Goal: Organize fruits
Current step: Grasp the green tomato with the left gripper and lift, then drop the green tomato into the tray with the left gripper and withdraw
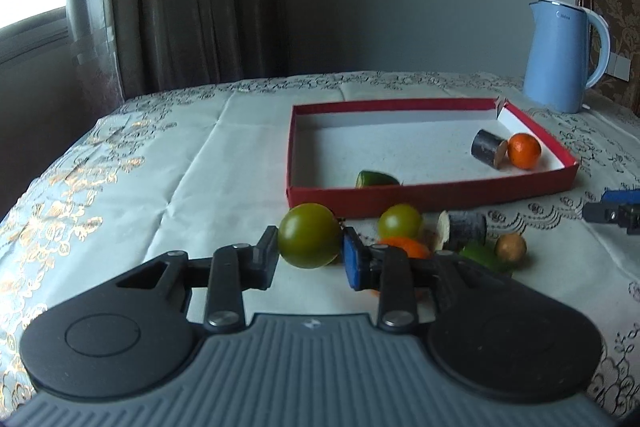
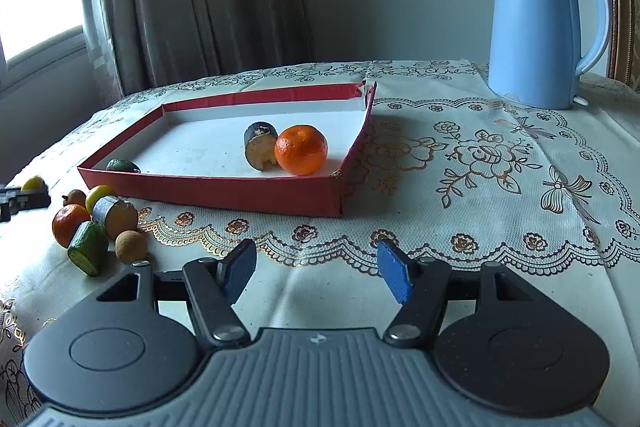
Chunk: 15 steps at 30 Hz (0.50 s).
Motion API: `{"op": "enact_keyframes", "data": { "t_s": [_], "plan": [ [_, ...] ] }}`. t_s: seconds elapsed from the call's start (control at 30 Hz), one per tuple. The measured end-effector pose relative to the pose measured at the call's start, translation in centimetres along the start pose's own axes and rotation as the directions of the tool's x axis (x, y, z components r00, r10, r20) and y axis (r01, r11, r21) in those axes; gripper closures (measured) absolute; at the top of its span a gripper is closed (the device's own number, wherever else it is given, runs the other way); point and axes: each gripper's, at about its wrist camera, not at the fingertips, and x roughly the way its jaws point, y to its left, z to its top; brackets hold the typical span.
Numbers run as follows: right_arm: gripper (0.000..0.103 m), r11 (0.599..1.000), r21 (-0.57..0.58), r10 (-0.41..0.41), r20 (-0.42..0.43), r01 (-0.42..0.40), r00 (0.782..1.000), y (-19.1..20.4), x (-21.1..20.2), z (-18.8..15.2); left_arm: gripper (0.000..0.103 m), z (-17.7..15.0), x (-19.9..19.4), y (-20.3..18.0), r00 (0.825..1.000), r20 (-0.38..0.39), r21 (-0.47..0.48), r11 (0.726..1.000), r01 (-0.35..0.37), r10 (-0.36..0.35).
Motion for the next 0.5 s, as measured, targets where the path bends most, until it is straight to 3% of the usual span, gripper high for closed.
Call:
{"op": "enact_keyframes", "data": {
  "t_s": [0.2,0.5],
  "plan": [
    [0.037,1.0,0.02,0.01,-0.015,-0.01,1.0,-0.3,0.3,0.0,0.073,4.2,2.5,-2.1,0.999,0.03,0.02,1.0,0.009,-0.009],
    [0.033,0.996,0.076,0.053,-0.014,-0.052,0.998,-1.2,0.4,0.0,0.073,6.6,8.4,-3.1,0.999,-0.027,0.003,1.0,-0.028,0.028]
  ]
}}
